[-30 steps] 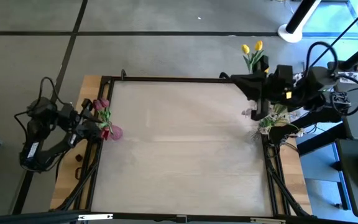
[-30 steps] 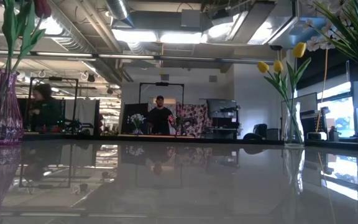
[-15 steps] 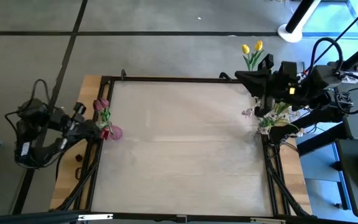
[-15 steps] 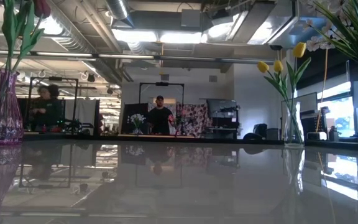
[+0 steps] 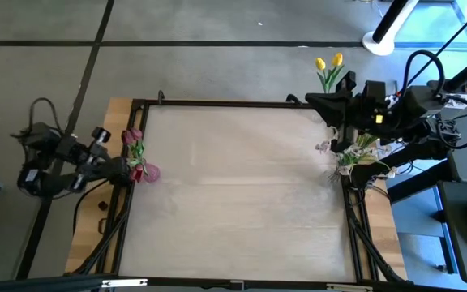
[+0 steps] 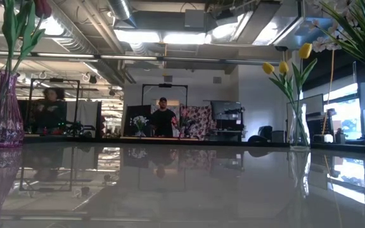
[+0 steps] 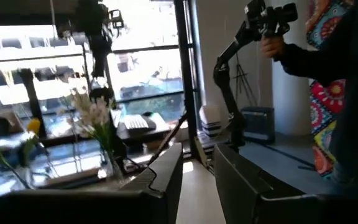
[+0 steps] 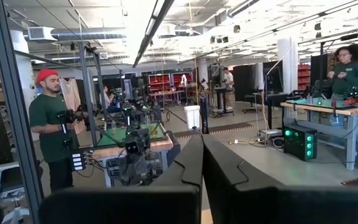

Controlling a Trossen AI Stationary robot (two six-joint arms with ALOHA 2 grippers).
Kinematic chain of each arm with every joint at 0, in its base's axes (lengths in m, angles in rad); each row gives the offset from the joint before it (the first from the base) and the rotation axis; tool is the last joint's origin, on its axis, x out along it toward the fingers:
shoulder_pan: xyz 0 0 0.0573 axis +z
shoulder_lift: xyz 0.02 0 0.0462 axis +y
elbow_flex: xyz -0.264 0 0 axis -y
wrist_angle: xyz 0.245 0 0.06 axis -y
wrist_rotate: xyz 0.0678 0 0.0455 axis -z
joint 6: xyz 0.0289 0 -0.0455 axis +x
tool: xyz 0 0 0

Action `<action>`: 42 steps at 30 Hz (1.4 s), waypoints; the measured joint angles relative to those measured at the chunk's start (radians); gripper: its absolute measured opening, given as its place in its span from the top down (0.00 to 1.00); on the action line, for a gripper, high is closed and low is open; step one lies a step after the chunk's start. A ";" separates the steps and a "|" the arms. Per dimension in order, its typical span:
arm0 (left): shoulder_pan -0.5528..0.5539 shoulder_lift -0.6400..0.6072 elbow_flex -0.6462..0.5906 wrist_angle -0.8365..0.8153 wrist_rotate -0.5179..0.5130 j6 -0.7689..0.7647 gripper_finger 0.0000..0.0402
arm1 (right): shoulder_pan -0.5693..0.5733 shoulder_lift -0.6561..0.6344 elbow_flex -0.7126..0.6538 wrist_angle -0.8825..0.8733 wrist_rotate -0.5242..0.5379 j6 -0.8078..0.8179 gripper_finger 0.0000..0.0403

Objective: Sort flowers into vase by color
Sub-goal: Return to Home Position

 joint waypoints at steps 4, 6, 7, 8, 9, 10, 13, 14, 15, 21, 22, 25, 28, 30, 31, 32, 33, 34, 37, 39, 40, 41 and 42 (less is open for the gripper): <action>-0.009 0.000 -0.086 0.117 0.037 -0.033 0.79 | 0.000 0.000 0.000 0.000 0.000 0.000 0.98; -0.009 0.000 -0.129 0.184 0.058 -0.047 0.79 | 0.000 0.000 0.000 0.000 0.000 0.000 0.98; -0.009 0.000 -0.151 0.210 0.070 -0.055 0.79 | 0.000 0.000 0.000 0.000 0.000 0.000 0.98; -0.009 0.000 -0.170 0.236 0.080 -0.072 0.79 | 0.000 0.000 0.000 0.000 0.000 0.000 0.98; -0.009 0.000 -0.189 0.263 0.091 -0.086 0.79 | 0.000 0.000 0.000 0.000 0.000 0.000 0.98; -0.009 0.000 -0.211 0.291 0.097 -0.102 0.79 | 0.000 0.000 0.000 0.001 0.000 0.000 0.98; -0.009 0.001 -0.274 0.383 0.120 -0.146 0.79 | 0.000 0.000 0.000 0.002 0.000 0.000 0.98; -0.011 0.000 -0.292 0.423 0.124 -0.156 0.79 | 0.000 0.000 0.000 0.002 0.000 0.000 0.98; -0.015 0.000 -0.306 0.452 0.124 -0.164 0.79 | 0.000 0.000 0.000 0.002 0.000 0.000 0.98; -0.072 0.000 -0.397 0.569 0.108 -0.208 0.79 | 0.000 0.000 0.000 0.001 0.000 0.000 0.98; -0.087 0.000 -0.421 0.604 0.101 -0.212 0.79 | 0.000 0.000 0.000 0.001 0.000 0.000 0.98; -0.143 0.000 -0.500 0.733 0.059 -0.233 0.79 | 0.000 -0.001 0.000 0.001 0.000 0.000 0.98; -0.217 0.000 -0.547 0.795 -0.001 -0.237 0.79 | 0.000 -0.003 0.000 0.000 0.000 0.000 0.98; -0.271 0.000 -0.563 0.798 -0.044 -0.235 0.79 | 0.000 -0.006 0.000 0.000 0.000 0.000 0.98; -0.300 0.000 -0.571 0.798 -0.063 -0.228 0.79 | 0.000 -0.008 0.000 -0.001 0.000 0.000 0.98; -0.330 0.000 -0.580 0.798 -0.080 -0.220 0.79 | 0.000 -0.009 0.000 0.000 0.000 0.000 0.98; -0.360 0.000 -0.590 0.799 -0.105 -0.209 0.79 | 0.000 -0.011 0.000 0.001 0.001 0.000 0.98; -0.392 0.000 -0.601 0.798 -0.133 -0.201 0.79 | 0.000 -0.013 0.000 0.001 0.007 0.000 0.98; -0.482 0.000 -0.629 0.815 -0.207 -0.164 0.79 | 0.000 -0.020 0.000 0.000 0.024 0.000 0.98; -0.533 0.000 -0.651 0.837 -0.227 -0.140 0.79 | 0.000 -0.024 0.000 0.001 0.025 0.000 0.98; -0.555 0.000 -0.661 0.836 -0.236 -0.131 0.79 | 0.000 -0.027 0.000 0.000 0.025 0.000 0.98; -0.575 0.000 -0.672 0.830 -0.248 -0.128 0.79 | 0.000 -0.028 0.000 0.000 0.025 0.000 0.98; -0.591 0.000 -0.685 0.827 -0.263 -0.127 0.79 | 0.000 -0.029 0.000 0.000 0.025 0.000 0.98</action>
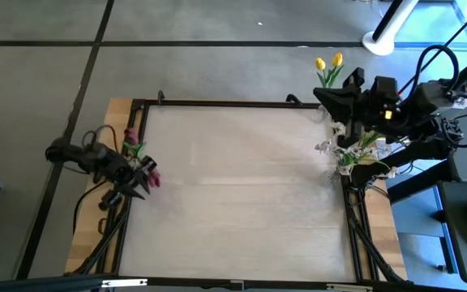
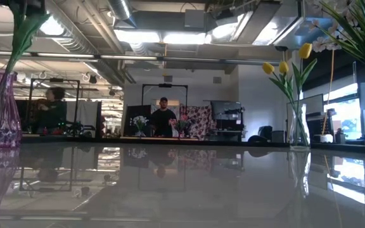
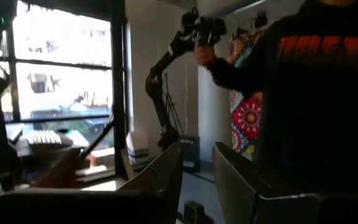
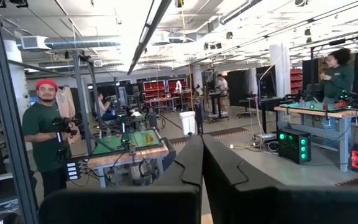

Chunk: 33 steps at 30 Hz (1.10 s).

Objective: Sort flowers into vase by color
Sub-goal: Return to Home Position

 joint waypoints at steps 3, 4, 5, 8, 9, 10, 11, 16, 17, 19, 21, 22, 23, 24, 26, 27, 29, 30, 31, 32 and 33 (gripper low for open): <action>-0.034 0.000 -0.051 0.014 -0.036 0.031 0.79 | 0.000 0.002 0.000 0.000 -0.004 0.000 0.98; -0.042 0.000 -0.072 0.031 -0.041 0.051 0.79 | 0.000 0.010 0.000 0.006 -0.007 0.000 0.98; -0.049 0.000 -0.096 0.060 -0.044 0.068 0.79 | 0.000 0.017 -0.003 0.023 -0.008 0.000 0.98; -0.067 0.002 -0.123 0.054 -0.034 0.104 0.79 | 0.000 0.037 -0.024 0.075 -0.039 -0.005 0.98; -0.075 0.002 -0.123 0.039 -0.026 0.107 0.79 | 0.000 0.044 -0.031 0.096 -0.065 -0.006 0.98; -0.081 0.002 -0.123 0.023 -0.020 0.108 0.79 | 0.000 0.046 -0.039 0.106 -0.086 -0.006 0.98; -0.086 0.002 -0.123 0.010 -0.019 0.104 0.79 | 0.000 0.046 -0.047 0.108 -0.101 -0.006 0.98; -0.093 0.002 -0.123 -0.008 -0.019 0.043 0.79 | 0.009 0.054 -0.099 0.184 -0.173 0.006 0.98; -0.092 0.002 -0.123 -0.008 -0.019 0.040 0.79 | 0.022 0.055 -0.116 0.213 -0.188 0.006 0.98; -0.092 0.003 -0.123 -0.008 -0.019 0.040 0.79 | 0.051 0.051 -0.147 0.264 -0.208 0.010 0.98; -0.092 0.003 -0.123 -0.007 -0.019 0.039 0.79 | 0.079 0.044 -0.170 0.282 -0.220 0.020 0.98; -0.092 0.003 -0.123 -0.008 -0.019 0.039 0.79 | 0.099 0.038 -0.177 0.275 -0.224 0.022 0.98; -0.092 0.003 -0.123 -0.007 -0.019 0.039 0.79 | 0.127 0.030 -0.185 0.261 -0.225 0.023 0.98; -0.092 0.003 -0.123 -0.007 -0.019 0.039 0.79 | 0.160 0.023 -0.191 0.247 -0.220 0.022 0.98; -0.092 0.003 -0.123 -0.007 -0.019 0.039 0.79 | 0.230 0.003 -0.192 0.212 -0.219 0.021 0.98; -0.092 0.003 -0.123 -0.007 -0.019 0.039 0.79 | 0.264 -0.011 -0.192 0.179 -0.220 0.022 0.98; -0.092 0.003 -0.123 -0.007 -0.019 0.039 0.79 | 0.324 -0.041 -0.192 0.101 -0.231 0.038 0.98; -0.092 0.003 -0.123 -0.007 -0.019 0.038 0.79 | 0.351 -0.056 -0.192 0.047 -0.231 0.058 0.98; -0.092 0.003 -0.123 -0.007 -0.019 0.039 0.79 | 0.377 -0.069 -0.192 -0.007 -0.228 0.085 0.98; -0.092 0.003 -0.123 -0.007 -0.019 0.039 0.79 | 0.401 -0.078 -0.191 -0.062 -0.226 0.113 0.98; -0.092 0.003 -0.123 -0.007 -0.019 0.040 0.79 | 0.422 -0.083 -0.191 -0.117 -0.225 0.139 0.98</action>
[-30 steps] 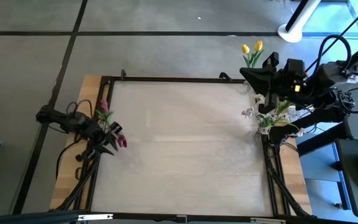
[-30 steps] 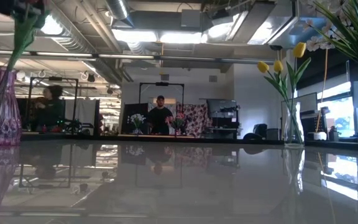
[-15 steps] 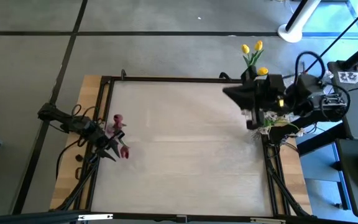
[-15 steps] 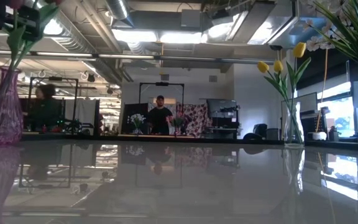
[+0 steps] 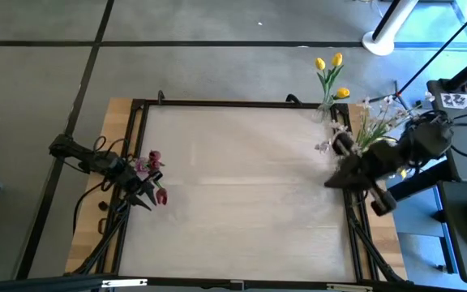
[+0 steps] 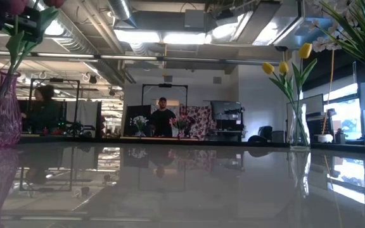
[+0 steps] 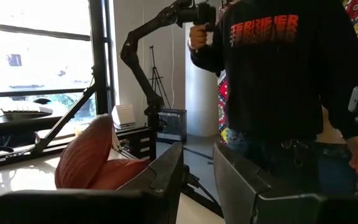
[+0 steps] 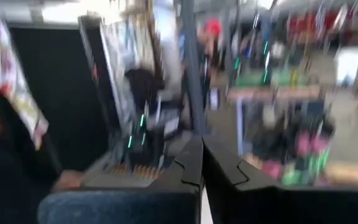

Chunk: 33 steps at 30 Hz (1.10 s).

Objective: Sort flowers into vase by color
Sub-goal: Return to Home Position

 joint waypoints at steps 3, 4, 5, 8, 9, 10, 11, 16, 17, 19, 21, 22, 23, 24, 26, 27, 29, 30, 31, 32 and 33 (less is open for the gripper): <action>0.000 0.000 0.000 0.000 0.000 -0.001 0.79 | 0.061 0.000 -0.001 -0.130 -0.030 0.058 0.98; 0.000 0.000 0.000 0.000 0.000 -0.001 0.79 | 0.083 0.003 -0.001 -0.157 -0.059 0.077 0.98; 0.000 0.000 0.000 0.000 0.000 -0.001 0.79 | 0.105 0.007 -0.001 -0.173 -0.080 0.100 0.98; 0.000 0.000 0.000 0.000 0.000 -0.001 0.79 | 0.169 0.020 -0.001 -0.176 -0.055 0.145 0.98; 0.000 0.000 0.000 0.000 0.000 -0.001 0.79 | 0.190 0.025 -0.001 -0.170 -0.028 0.153 0.98; 0.000 0.000 0.000 0.000 0.000 -0.001 0.79 | 0.212 0.026 -0.008 -0.147 0.004 0.157 0.98; 0.001 0.000 0.000 0.000 0.000 -0.001 0.79 | 0.231 0.024 -0.023 -0.113 0.032 0.161 0.98; 0.001 0.000 0.000 0.000 0.000 -0.001 0.79 | 0.296 -0.071 -0.191 0.055 0.060 0.232 0.98; 0.001 0.000 0.000 0.001 0.000 -0.001 0.79 | 0.305 -0.102 -0.238 0.094 0.062 0.243 0.98; 0.001 0.000 0.000 0.001 0.000 -0.001 0.79 | 0.315 -0.161 -0.337 0.182 0.057 0.257 0.98; 0.001 0.000 0.000 0.000 0.000 -0.002 0.79 | 0.310 -0.211 -0.434 0.273 0.008 0.258 0.99; 0.001 0.000 0.000 0.001 0.000 -0.002 0.79 | 0.310 -0.231 -0.483 0.318 -0.036 0.259 0.99; 0.001 0.000 0.000 0.001 0.000 -0.002 0.79 | 0.310 -0.248 -0.529 0.366 -0.075 0.260 0.99; 0.001 0.000 0.000 0.000 0.000 -0.002 0.79 | 0.311 -0.258 -0.573 0.422 -0.122 0.259 0.99; 0.001 0.000 0.000 0.001 0.000 -0.002 0.79 | 0.311 -0.265 -0.650 0.516 -0.198 0.250 0.99; 0.001 0.000 0.000 0.001 0.000 -0.002 0.79 | 0.311 -0.265 -0.684 0.555 -0.234 0.240 0.99; 0.001 0.000 0.000 0.001 0.000 -0.002 0.79 | 0.312 -0.259 -0.742 0.623 -0.286 0.203 0.99; 0.001 0.000 0.000 0.001 0.000 -0.002 0.79 | 0.315 -0.260 -0.767 0.645 -0.288 0.172 1.00; 0.001 0.000 0.000 0.001 0.000 -0.002 0.79 | 0.322 -0.270 -0.792 0.655 -0.271 0.136 1.00; 0.001 0.000 0.000 0.001 0.000 -0.002 0.79 | 0.337 -0.292 -0.818 0.657 -0.262 0.102 1.00; 0.001 0.000 0.000 0.001 0.000 -0.002 0.79 | 0.356 -0.324 -0.843 0.660 -0.266 0.069 1.00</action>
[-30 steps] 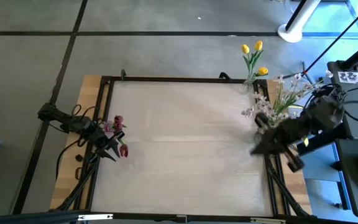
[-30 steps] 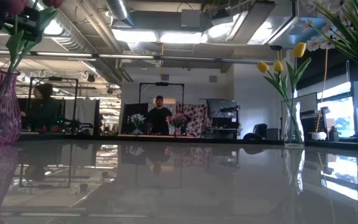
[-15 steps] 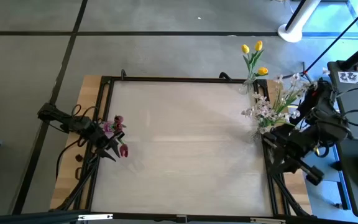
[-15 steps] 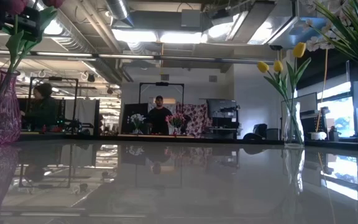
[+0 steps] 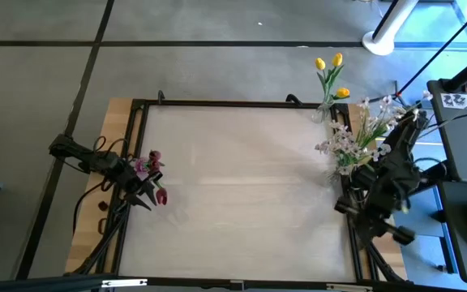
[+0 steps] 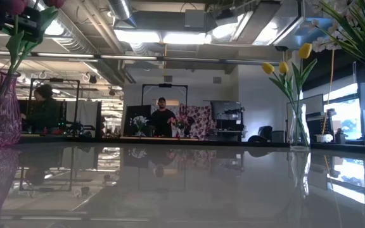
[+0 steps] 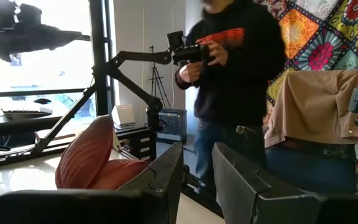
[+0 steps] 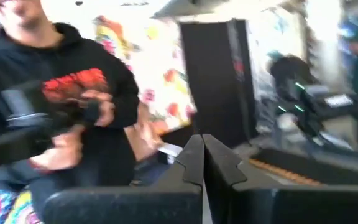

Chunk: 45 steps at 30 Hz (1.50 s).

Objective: Sort flowers into vase by color
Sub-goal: Return to Home Position

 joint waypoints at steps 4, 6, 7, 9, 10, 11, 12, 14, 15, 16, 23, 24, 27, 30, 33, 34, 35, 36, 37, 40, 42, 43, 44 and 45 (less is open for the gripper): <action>0.000 0.000 0.000 0.000 0.000 0.000 0.79 | 0.053 -0.121 -0.095 0.009 -0.023 -0.061 1.00; 0.000 0.000 0.000 0.000 0.000 0.000 0.79 | 0.055 -0.167 -0.129 -0.042 0.009 -0.069 1.00; 0.000 0.000 0.000 0.000 0.000 0.000 0.79 | 0.053 -0.190 -0.141 -0.087 0.011 -0.069 1.00; 0.000 0.000 0.000 0.000 0.000 0.000 0.79 | 0.054 -0.241 -0.157 -0.178 -0.005 -0.073 1.00; 0.000 0.000 0.000 0.001 0.001 0.000 0.79 | 0.054 -0.267 -0.165 -0.210 -0.016 -0.086 1.00; 0.000 0.000 0.000 0.000 0.001 0.000 0.79 | 0.054 -0.294 -0.177 -0.240 -0.031 -0.109 1.00; 0.000 0.000 0.000 0.000 0.001 0.000 0.79 | 0.054 -0.319 -0.194 -0.271 -0.040 -0.142 1.00; 0.000 0.000 0.000 0.000 0.001 0.000 0.79 | 0.054 -0.356 -0.228 -0.301 -0.041 -0.211 1.00; 0.000 0.000 0.000 0.000 0.002 0.000 0.79 | 0.054 -0.371 -0.248 -0.306 -0.031 -0.242 1.00; 0.000 0.000 0.000 -0.001 0.002 0.000 0.79 | 0.053 -0.386 -0.267 -0.302 -0.014 -0.268 1.00; 0.000 0.000 0.000 0.000 0.003 0.000 0.79 | 0.053 -0.534 -0.373 -0.410 0.139 -0.262 1.00; 0.000 0.000 0.000 0.000 0.003 0.000 0.79 | 0.053 -0.558 -0.387 -0.419 0.163 -0.262 1.00; 0.000 0.000 0.000 0.000 0.003 0.000 0.79 | 0.053 -0.625 -0.431 -0.424 0.236 -0.277 1.00; 0.000 0.000 0.000 0.000 0.004 0.000 0.79 | 0.053 -0.684 -0.477 -0.428 0.293 -0.286 1.00; 0.000 0.000 0.000 0.000 0.003 0.000 0.79 | 0.051 -0.707 -0.527 -0.378 0.317 -0.281 1.00; 0.000 0.000 0.000 0.000 0.003 0.000 0.79 | 0.044 -0.706 -0.543 -0.354 0.318 -0.279 1.00; 0.000 0.000 0.000 0.000 0.004 0.000 0.79 | 0.033 -0.710 -0.560 -0.331 0.312 -0.273 1.00; 0.000 0.000 0.001 -0.001 0.004 0.000 0.79 | 0.016 -0.710 -0.575 -0.302 0.295 -0.269 1.00; 0.000 0.000 0.001 0.000 0.004 0.000 0.79 | -0.006 -0.710 -0.592 -0.266 0.277 -0.268 1.00; 0.000 0.000 0.001 0.000 0.003 0.000 0.79 | -0.088 -0.710 -0.642 -0.187 0.192 -0.255 1.00; 0.000 0.000 0.001 0.000 0.004 0.000 0.79 | -0.153 -0.707 -0.646 -0.182 0.133 -0.229 1.00; 0.000 0.000 0.001 0.000 0.004 0.000 0.79 | -0.186 -0.706 -0.646 -0.194 0.109 -0.226 1.00; 0.000 0.000 0.001 0.000 0.003 0.000 0.79 | -0.218 -0.704 -0.646 -0.203 0.090 -0.224 1.00; 0.000 0.000 0.001 0.000 0.004 0.000 0.79 | -0.247 -0.704 -0.646 -0.215 0.074 -0.224 1.00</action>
